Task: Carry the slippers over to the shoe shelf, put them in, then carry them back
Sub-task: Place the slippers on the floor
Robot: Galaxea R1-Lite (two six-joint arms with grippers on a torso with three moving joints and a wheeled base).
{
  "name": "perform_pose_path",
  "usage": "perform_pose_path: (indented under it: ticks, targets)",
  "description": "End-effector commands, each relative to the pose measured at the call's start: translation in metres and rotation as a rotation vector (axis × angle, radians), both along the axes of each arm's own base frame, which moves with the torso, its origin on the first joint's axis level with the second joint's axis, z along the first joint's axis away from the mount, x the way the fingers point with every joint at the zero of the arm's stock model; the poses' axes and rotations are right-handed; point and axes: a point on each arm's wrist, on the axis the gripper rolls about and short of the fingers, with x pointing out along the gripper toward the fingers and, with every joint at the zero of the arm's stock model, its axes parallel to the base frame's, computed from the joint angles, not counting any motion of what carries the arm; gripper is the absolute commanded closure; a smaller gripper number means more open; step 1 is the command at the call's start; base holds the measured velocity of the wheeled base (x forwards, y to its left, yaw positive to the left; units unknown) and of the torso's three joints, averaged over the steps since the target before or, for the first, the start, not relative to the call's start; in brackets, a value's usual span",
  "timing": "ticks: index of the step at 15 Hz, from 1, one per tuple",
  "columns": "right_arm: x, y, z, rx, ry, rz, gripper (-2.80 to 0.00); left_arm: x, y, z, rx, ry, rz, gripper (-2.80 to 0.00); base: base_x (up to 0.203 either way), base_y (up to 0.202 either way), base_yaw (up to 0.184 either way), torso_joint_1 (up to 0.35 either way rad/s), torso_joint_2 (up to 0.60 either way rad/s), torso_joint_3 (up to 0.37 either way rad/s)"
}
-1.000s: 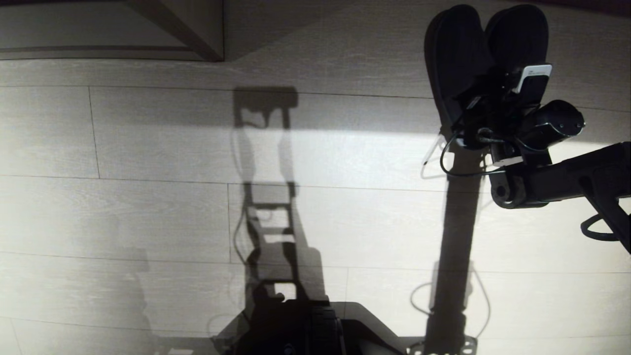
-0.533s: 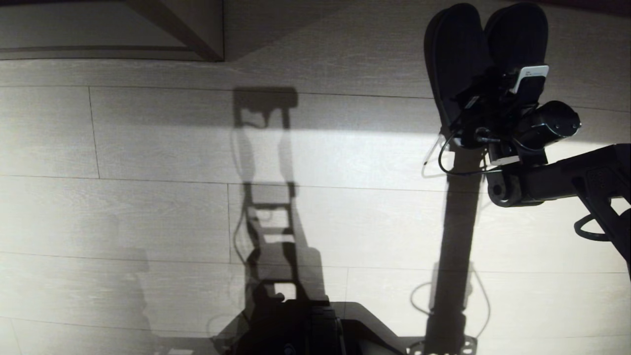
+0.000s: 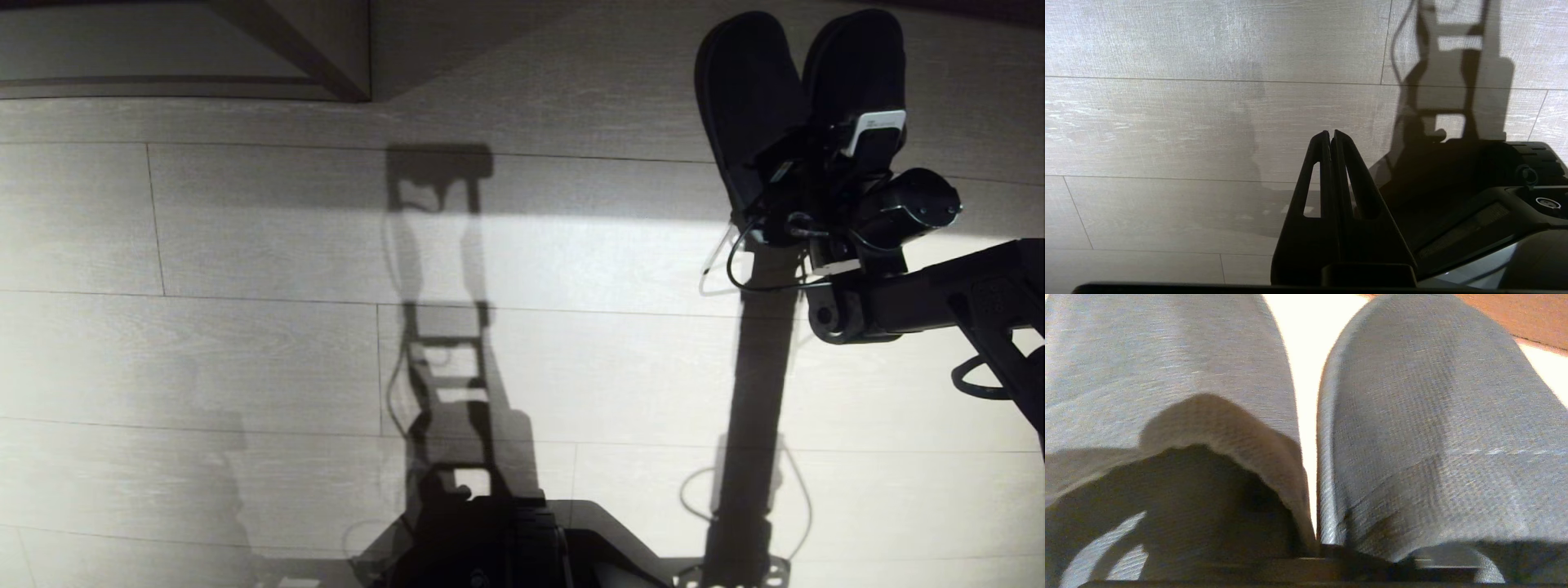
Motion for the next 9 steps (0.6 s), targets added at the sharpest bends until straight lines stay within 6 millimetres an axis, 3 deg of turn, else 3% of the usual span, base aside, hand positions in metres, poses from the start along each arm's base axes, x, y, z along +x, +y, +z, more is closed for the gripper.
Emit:
perform_pose_path:
  ticks: [1, 9]
  targets:
    - [-0.002, 0.0003, 0.0026, -0.001, -0.013, 0.0, -2.8, 0.0, 0.0, 0.0, 0.0, 0.0, 0.0, 0.0, 0.0, 0.0, 0.0, 0.0, 0.0, 0.0]
    - [-0.0103, 0.0006, 0.0018, -0.008, 0.02, 0.01, -2.8, 0.0, 0.0, 0.0, 0.0, 0.0, 0.0, 0.0, 0.0, 0.0, 0.0, 0.0, 0.0, 0.0]
